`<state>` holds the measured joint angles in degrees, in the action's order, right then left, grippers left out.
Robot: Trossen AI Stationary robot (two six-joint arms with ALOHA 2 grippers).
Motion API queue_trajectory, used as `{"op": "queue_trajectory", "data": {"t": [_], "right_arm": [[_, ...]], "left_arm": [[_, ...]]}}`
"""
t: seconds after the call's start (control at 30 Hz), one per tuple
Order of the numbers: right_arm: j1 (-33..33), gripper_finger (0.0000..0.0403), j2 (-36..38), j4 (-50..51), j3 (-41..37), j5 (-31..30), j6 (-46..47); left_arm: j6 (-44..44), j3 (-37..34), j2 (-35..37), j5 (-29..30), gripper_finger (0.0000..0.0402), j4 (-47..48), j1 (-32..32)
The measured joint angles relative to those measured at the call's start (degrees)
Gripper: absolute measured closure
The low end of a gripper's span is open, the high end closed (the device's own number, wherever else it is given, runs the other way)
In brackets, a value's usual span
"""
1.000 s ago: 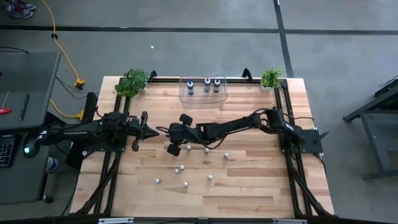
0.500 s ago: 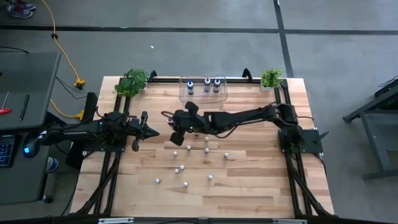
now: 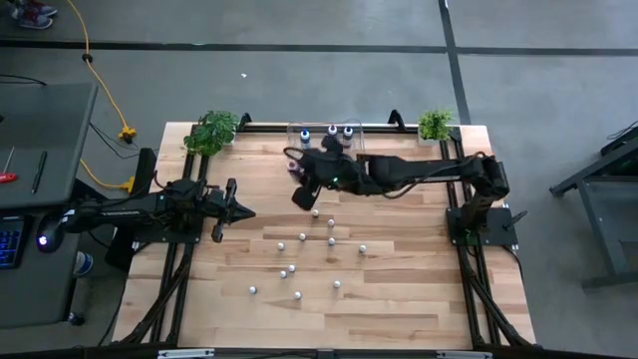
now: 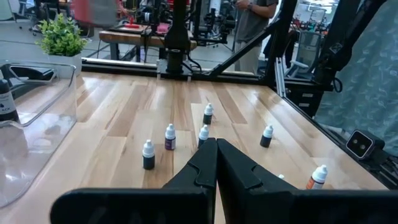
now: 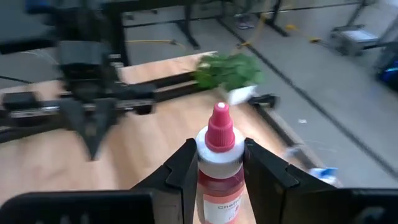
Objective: Pick & Place food coloring
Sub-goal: Put the large pink food coloring bottle into the transparent bin
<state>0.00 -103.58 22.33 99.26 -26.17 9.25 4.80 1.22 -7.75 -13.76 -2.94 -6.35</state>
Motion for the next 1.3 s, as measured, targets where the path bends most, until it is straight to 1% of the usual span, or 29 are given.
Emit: {"op": "queue_trajectory", "data": {"t": [0.17, 0.27, 0.33, 0.57, 0.67, 0.73, 0.93, 1.1, 1.2, 1.3], "right_arm": [[-2.83, 0.0301, 1.55, 4.70, -0.01, -1.70, -0.47], [-4.40, 0.0302, 3.11, 4.04, -2.42, -2.16, -0.44], [-5.47, 0.0301, 4.72, 0.82, -6.15, -2.25, -0.35], [-9.83, 0.0301, 12.21, -14.59, -24.04, -1.98, 3.12], [-11.54, 0.0300, 13.65, -21.57, -29.70, -2.36, 3.81], [-12.52, 0.0299, 13.78, -24.00, -31.96, -2.26, 4.19], [-14.68, 0.0299, 12.87, -25.11, -32.83, -1.80, 5.96], [-15.59, 0.0298, 10.39, -25.77, -32.83, -2.25, 7.93], [-15.77, 0.0298, 8.17, -27.84, -32.83, -1.84, 8.73], [-15.83, 0.0298, 6.13, -30.99, -32.81, -2.65, 8.90]], "left_arm": [[0.00, 0.01, -0.02, 0.00, 0.0399, 0.01, -0.01], [0.00, 0.01, -0.02, 0.00, 0.0399, 0.00, -0.02], [0.00, 0.00, 0.00, -0.02, 0.0399, 0.00, 0.00], [0.00, 0.00, -0.02, -0.02, 0.0399, 0.00, 0.00], [0.00, 0.01, 0.00, -0.02, 0.0399, 0.00, -0.02], [0.00, 0.01, -0.02, -0.04, 0.0399, 0.00, 0.00], [0.00, 0.00, 0.00, -0.04, 0.0399, 0.01, 0.00], [0.00, 0.01, -0.02, -0.06, 0.0399, 0.00, 0.00], [0.00, 0.00, -0.01, -0.06, 0.0399, 0.00, 0.00], [0.00, -0.01, -0.01, -0.06, 0.0399, 0.00, -0.01]]}}
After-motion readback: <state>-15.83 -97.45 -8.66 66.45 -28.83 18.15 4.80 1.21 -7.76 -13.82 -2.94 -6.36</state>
